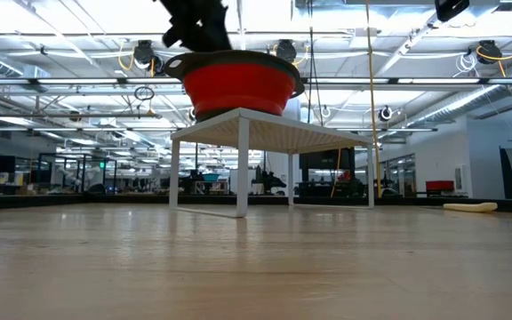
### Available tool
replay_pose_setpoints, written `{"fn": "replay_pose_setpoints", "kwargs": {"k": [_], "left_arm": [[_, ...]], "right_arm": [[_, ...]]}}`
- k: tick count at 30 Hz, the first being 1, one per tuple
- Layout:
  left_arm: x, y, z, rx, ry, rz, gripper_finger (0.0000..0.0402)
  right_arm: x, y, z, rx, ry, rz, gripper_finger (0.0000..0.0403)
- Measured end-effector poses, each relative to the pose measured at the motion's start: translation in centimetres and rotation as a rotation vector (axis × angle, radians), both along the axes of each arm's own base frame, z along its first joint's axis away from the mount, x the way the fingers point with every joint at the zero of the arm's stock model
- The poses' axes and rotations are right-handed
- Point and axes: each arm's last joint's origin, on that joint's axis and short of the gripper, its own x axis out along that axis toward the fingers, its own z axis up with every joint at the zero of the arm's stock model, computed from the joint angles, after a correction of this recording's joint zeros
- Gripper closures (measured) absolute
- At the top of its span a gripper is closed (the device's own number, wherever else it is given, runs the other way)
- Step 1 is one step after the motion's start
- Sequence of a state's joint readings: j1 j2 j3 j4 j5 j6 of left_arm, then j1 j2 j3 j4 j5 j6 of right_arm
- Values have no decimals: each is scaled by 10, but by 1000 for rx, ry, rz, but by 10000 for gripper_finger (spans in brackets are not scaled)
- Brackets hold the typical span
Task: Pick & Place Fruit
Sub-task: Put the pear into the red strainer bowl on the shelf
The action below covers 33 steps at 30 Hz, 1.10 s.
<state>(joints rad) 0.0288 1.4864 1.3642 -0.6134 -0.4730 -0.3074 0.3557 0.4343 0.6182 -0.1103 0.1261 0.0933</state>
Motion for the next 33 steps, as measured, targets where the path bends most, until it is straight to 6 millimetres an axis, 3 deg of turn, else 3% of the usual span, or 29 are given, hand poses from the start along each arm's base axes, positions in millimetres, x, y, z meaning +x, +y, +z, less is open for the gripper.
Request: {"fn": "replay_pose_setpoints", "kwargs": {"k": [14,28,33], "left_arm": [[-11,12,-9,-112,62,148,275],[-11,23,-10,-194,63,114,273],[-11,22,-11,-207,64,103,251]], "right_arm": [[0,0,0,0,-1,0,402],[0,0,0,0,-1,-2,402],[0,0,0,0,-1,-2,402]]}}
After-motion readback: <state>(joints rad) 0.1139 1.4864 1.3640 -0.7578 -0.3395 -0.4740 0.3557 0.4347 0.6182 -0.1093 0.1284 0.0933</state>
